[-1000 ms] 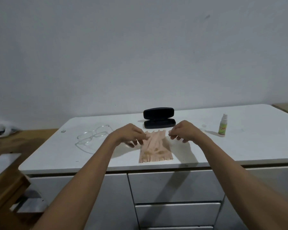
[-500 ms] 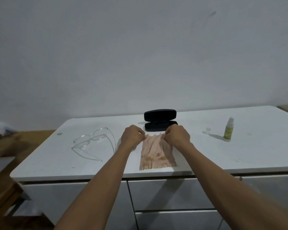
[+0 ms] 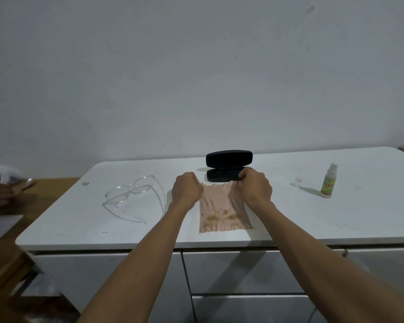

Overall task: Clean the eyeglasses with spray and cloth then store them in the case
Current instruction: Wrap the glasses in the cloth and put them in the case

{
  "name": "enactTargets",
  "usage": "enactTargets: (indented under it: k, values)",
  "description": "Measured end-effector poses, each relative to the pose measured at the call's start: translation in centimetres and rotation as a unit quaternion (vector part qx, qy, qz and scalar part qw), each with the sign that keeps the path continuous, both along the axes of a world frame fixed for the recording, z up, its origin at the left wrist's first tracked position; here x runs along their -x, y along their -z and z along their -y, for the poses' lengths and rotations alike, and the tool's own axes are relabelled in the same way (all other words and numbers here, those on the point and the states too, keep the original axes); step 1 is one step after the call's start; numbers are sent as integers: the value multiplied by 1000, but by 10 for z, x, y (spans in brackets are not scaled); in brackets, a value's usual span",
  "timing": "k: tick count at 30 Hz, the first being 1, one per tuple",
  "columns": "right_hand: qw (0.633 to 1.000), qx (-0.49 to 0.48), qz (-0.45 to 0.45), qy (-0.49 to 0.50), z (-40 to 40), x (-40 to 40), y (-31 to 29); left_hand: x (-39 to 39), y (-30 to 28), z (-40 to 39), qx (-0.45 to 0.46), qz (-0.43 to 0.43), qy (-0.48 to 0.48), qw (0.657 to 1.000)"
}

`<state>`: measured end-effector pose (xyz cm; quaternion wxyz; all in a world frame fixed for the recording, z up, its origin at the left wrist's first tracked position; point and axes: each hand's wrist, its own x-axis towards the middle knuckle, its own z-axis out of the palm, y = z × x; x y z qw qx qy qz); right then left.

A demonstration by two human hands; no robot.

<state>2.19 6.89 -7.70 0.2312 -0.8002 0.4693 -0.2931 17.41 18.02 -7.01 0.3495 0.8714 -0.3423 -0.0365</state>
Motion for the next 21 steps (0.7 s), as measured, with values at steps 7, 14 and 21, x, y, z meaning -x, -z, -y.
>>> enactTargets:
  k: [7,14,21]
  values:
    - [995,23,-10,-92,-6,6,-3,0,5,-6,14,27,50,998]
    - [985,44,-108,-129,-8,17,-12,4,10,-21,-36,120,121,985]
    - [972,41,-144,-181,-18,30,-12,5,11,-42,-68,174,172,967]
